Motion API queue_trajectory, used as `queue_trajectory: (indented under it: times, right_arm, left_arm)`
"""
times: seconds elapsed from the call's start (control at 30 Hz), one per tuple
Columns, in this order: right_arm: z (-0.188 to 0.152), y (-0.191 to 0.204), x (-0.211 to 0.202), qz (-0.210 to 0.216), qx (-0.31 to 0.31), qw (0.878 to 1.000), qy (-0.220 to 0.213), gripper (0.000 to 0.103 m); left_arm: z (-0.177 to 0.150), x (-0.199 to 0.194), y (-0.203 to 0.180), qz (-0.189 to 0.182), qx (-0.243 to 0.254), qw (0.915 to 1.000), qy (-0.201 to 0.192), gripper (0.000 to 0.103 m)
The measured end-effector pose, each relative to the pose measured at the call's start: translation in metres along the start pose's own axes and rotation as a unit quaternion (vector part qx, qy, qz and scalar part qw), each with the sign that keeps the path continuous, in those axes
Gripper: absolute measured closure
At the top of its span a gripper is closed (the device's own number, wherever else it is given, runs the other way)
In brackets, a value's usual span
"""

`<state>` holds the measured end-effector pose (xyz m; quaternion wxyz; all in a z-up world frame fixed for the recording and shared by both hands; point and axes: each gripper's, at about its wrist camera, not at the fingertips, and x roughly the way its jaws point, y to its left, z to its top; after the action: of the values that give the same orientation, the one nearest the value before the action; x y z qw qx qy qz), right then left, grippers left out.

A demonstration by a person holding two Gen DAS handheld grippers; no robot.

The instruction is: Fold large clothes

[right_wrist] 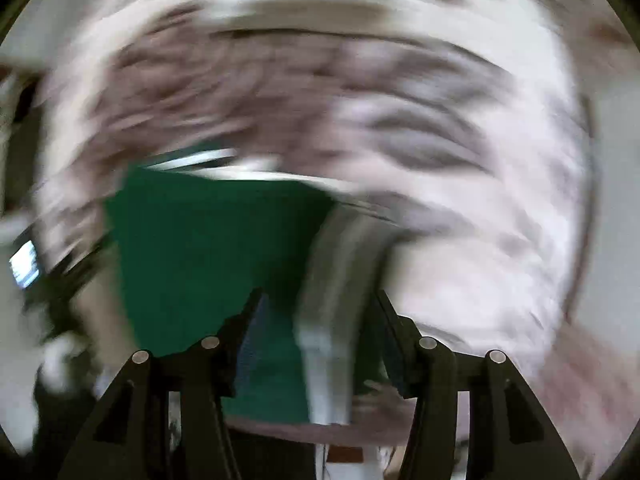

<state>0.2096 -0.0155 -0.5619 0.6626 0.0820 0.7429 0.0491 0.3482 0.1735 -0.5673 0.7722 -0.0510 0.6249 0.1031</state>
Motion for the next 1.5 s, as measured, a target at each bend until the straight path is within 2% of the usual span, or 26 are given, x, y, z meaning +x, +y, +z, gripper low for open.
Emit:
queue_trajectory:
  times: [0.07,0.1,0.2,0.37,0.4,0.47,0.57,0.6,0.67,0.7,0.73,0.8,0.83,0.87,0.9,0.93,1.07,1.1,1.2,1.23,1.27,1.33,1.37,1.4,1.43,1.5]
  right_arm:
    - [0.018,0.047,0.009,0.024,-0.086,0.996,-0.007,0.048]
    - [0.031,0.079,0.021,0.037,-0.143,0.989,-0.008,0.048]
    - [0.065,0.138,0.062,0.036,-0.238,0.97,0.028,0.048]
    - [0.088,0.185,0.117,0.024,-0.367,0.927,0.08,0.051]
    - [0.091,0.188,0.119,0.028,-0.366,0.926,0.088,0.056]
    - [0.097,0.184,0.122,0.051,-0.316,0.941,0.113,0.068]
    - [0.105,0.15,0.12,0.161,-0.174,0.957,0.166,0.078]
    - [0.107,0.131,0.123,0.205,-0.101,0.955,0.189,0.078]
    - [0.1,0.094,0.143,0.279,0.041,0.927,0.248,0.078]
    - [0.096,0.08,0.153,0.304,0.082,0.912,0.263,0.078]
    - [0.097,0.074,0.158,0.306,0.089,0.911,0.263,0.078]
    - [0.106,0.084,0.146,0.277,0.033,0.93,0.24,0.073]
    - [0.11,0.094,0.137,0.258,-0.008,0.941,0.22,0.066]
    - [0.115,0.106,0.123,0.231,-0.059,0.952,0.193,0.052]
    - [0.118,0.121,0.107,0.195,-0.117,0.962,0.152,0.048]
    - [0.119,0.134,0.093,0.164,-0.163,0.966,0.119,0.04]
    - [0.125,0.17,0.082,0.118,-0.251,0.956,0.091,0.04]
    - [0.131,0.178,0.087,0.099,-0.277,0.951,0.097,0.04]
    - [0.113,0.201,0.127,0.012,-0.368,0.92,0.131,0.041]
    - [0.108,0.205,0.132,0.012,-0.37,0.92,0.127,0.051]
    - [0.107,0.204,0.136,0.022,-0.351,0.927,0.131,0.061]
    - [0.119,0.188,0.137,0.082,-0.236,0.956,0.154,0.068]
    - [0.126,0.172,0.137,0.131,-0.161,0.963,0.17,0.071]
    - [0.131,0.156,0.139,0.184,-0.087,0.961,0.186,0.072]
    - [0.133,0.134,0.143,0.244,-0.011,0.948,0.203,0.074]
    - [0.133,0.096,0.157,0.305,0.099,0.925,0.205,0.077]
  left_arm:
    - [0.001,0.004,-0.002,0.008,0.002,1.0,0.0,0.012]
    - [0.002,0.007,-0.002,0.011,0.004,0.9999,0.001,0.012]
    - [0.004,0.014,0.004,0.019,0.004,0.9998,0.0,0.012]
    - [0.002,0.022,0.01,0.017,-0.013,0.9998,0.003,0.012]
    - [0.001,0.023,0.011,0.016,-0.018,0.9997,0.003,0.012]
    - [-0.001,0.026,0.013,0.01,-0.026,0.9996,0.008,0.012]
    - [-0.003,0.028,0.015,-0.008,-0.039,0.9991,0.016,0.012]
    - [-0.003,0.027,0.016,-0.01,-0.041,0.999,0.017,0.012]
    - [-0.002,0.025,0.017,-0.009,-0.041,0.999,0.016,0.012]
    - [-0.002,0.023,0.017,-0.009,-0.039,0.9991,0.015,0.012]
    - [-0.001,0.021,0.018,-0.007,-0.038,0.9992,0.012,0.012]
    - [-0.001,0.015,0.018,0.0,-0.034,0.9994,0.002,0.012]
    - [0.0,0.012,0.02,0.005,-0.032,0.9995,-0.002,0.012]
    - [0.002,0.011,0.023,0.01,-0.031,0.9994,-0.007,0.012]
    - [0.003,0.01,0.024,0.014,-0.031,0.9994,-0.009,0.012]
    - [0.004,0.011,0.027,0.019,-0.033,0.9992,-0.011,0.012]
    - [0.005,0.017,0.033,0.022,-0.048,0.9986,-0.005,0.012]
    - [0.005,0.018,0.033,0.023,-0.05,0.9985,-0.003,0.012]
    - [0.001,0.019,0.033,0.023,-0.048,0.9986,-0.002,0.012]
    - [-0.001,0.018,0.032,0.023,-0.045,0.9987,-0.002,0.012]
    - [-0.003,0.017,0.031,0.024,-0.041,0.9989,-0.003,0.012]
    - [-0.007,0.016,0.03,0.023,-0.034,0.9991,-0.005,0.012]
    - [-0.008,0.015,0.03,0.019,-0.034,0.9992,-0.005,0.012]
    - [-0.008,0.014,0.031,0.013,-0.037,0.9992,-0.005,0.012]
    - [-0.009,0.012,0.03,0.008,-0.04,0.9992,-0.006,0.012]
    - [-0.008,0.008,0.028,0.002,-0.041,0.9991,-0.008,0.012]
